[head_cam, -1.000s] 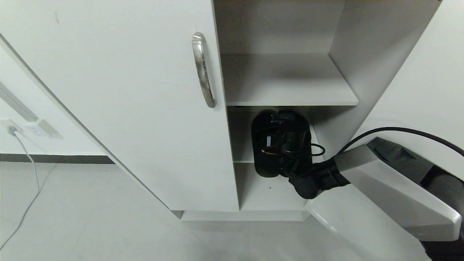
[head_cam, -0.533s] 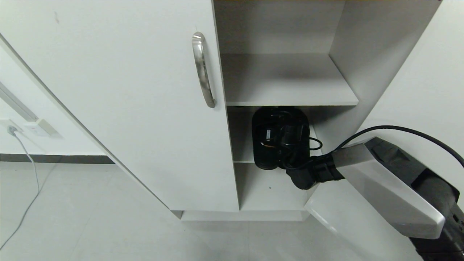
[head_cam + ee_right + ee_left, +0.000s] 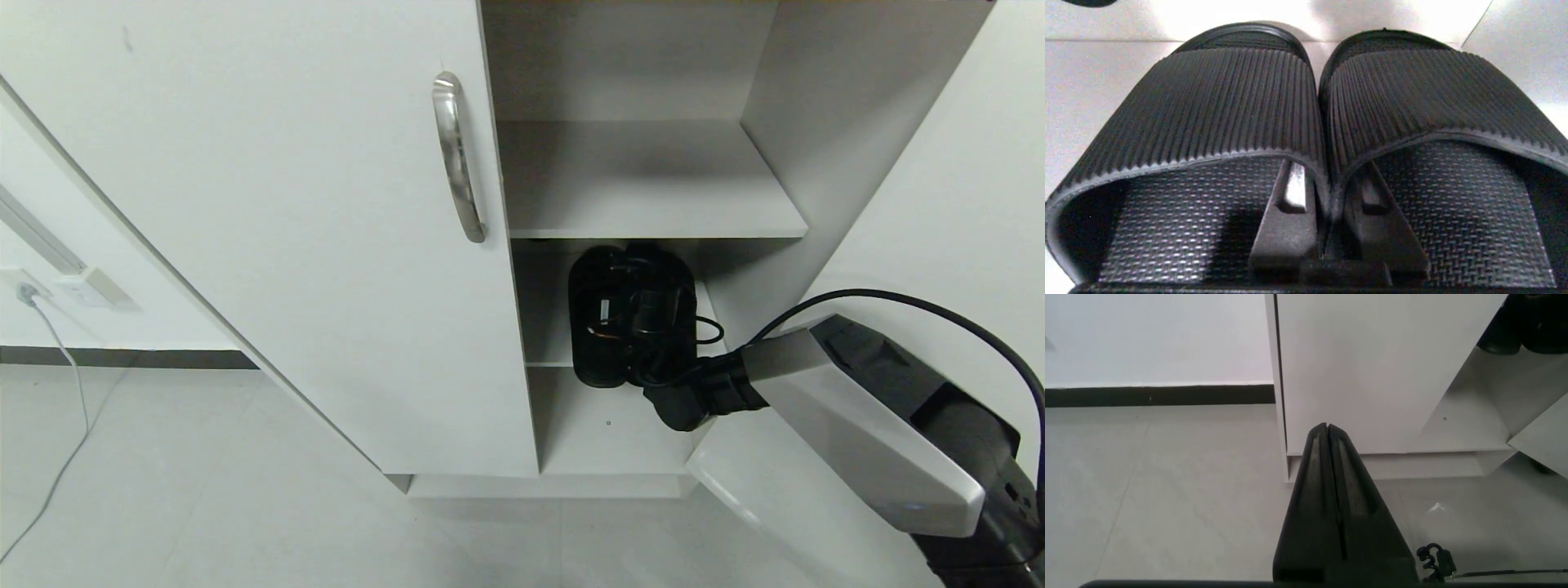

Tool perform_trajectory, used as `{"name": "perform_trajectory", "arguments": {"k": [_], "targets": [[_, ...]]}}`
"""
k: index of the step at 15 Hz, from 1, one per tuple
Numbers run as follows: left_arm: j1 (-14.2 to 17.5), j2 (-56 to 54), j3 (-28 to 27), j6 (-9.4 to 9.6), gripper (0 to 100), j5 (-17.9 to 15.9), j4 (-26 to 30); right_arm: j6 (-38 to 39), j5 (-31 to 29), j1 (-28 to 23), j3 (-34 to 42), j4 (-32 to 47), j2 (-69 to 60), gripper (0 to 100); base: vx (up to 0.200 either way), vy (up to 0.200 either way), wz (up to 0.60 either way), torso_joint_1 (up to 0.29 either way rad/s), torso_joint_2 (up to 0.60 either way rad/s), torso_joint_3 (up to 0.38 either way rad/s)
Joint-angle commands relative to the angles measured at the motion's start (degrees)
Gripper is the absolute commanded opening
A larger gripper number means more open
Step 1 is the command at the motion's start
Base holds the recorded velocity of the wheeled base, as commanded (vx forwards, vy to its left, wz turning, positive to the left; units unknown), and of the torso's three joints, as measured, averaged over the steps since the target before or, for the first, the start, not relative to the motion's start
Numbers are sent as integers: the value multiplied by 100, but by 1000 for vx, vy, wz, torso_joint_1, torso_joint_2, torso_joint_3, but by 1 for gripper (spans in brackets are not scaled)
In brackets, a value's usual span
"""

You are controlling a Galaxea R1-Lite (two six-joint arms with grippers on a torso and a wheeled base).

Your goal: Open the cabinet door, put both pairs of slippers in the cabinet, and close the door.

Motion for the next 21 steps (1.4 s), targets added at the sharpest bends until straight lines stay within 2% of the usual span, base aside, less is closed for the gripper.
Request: {"name": "perform_trajectory", "arguments": {"k": [1,4,5,9,13,18,21], "targets": [[0,2,0,-1,0,1,0,-4,-1,3,3,-11,11,0,0,0,0,0,0,0],[0,2,0,-1,0,1,9,-4,-1,3,3,-11,20,0,0,0,0,0,0,0],[0,2,0,-1,0,1,0,-4,-1,3,11,-2,20,100,0,0,0,0,0,0],[0,11,0,-1,0,1,0,-12,-1,38,319,-55,-182,100,0,0,0,0,0,0],[0,2,0,-1,0,1,0,-12,-1,161,1251,-354,-806,100,0,0,0,0,0,0],[0,2,0,-1,0,1,0,-12,-10,539,3580,-1751,-1676,100,0,0,0,0,0,0],[0,2,0,-1,0,1,0,-21,-10,741,4643,-2472,-1984,100,0,0,0,0,0,0]]}}
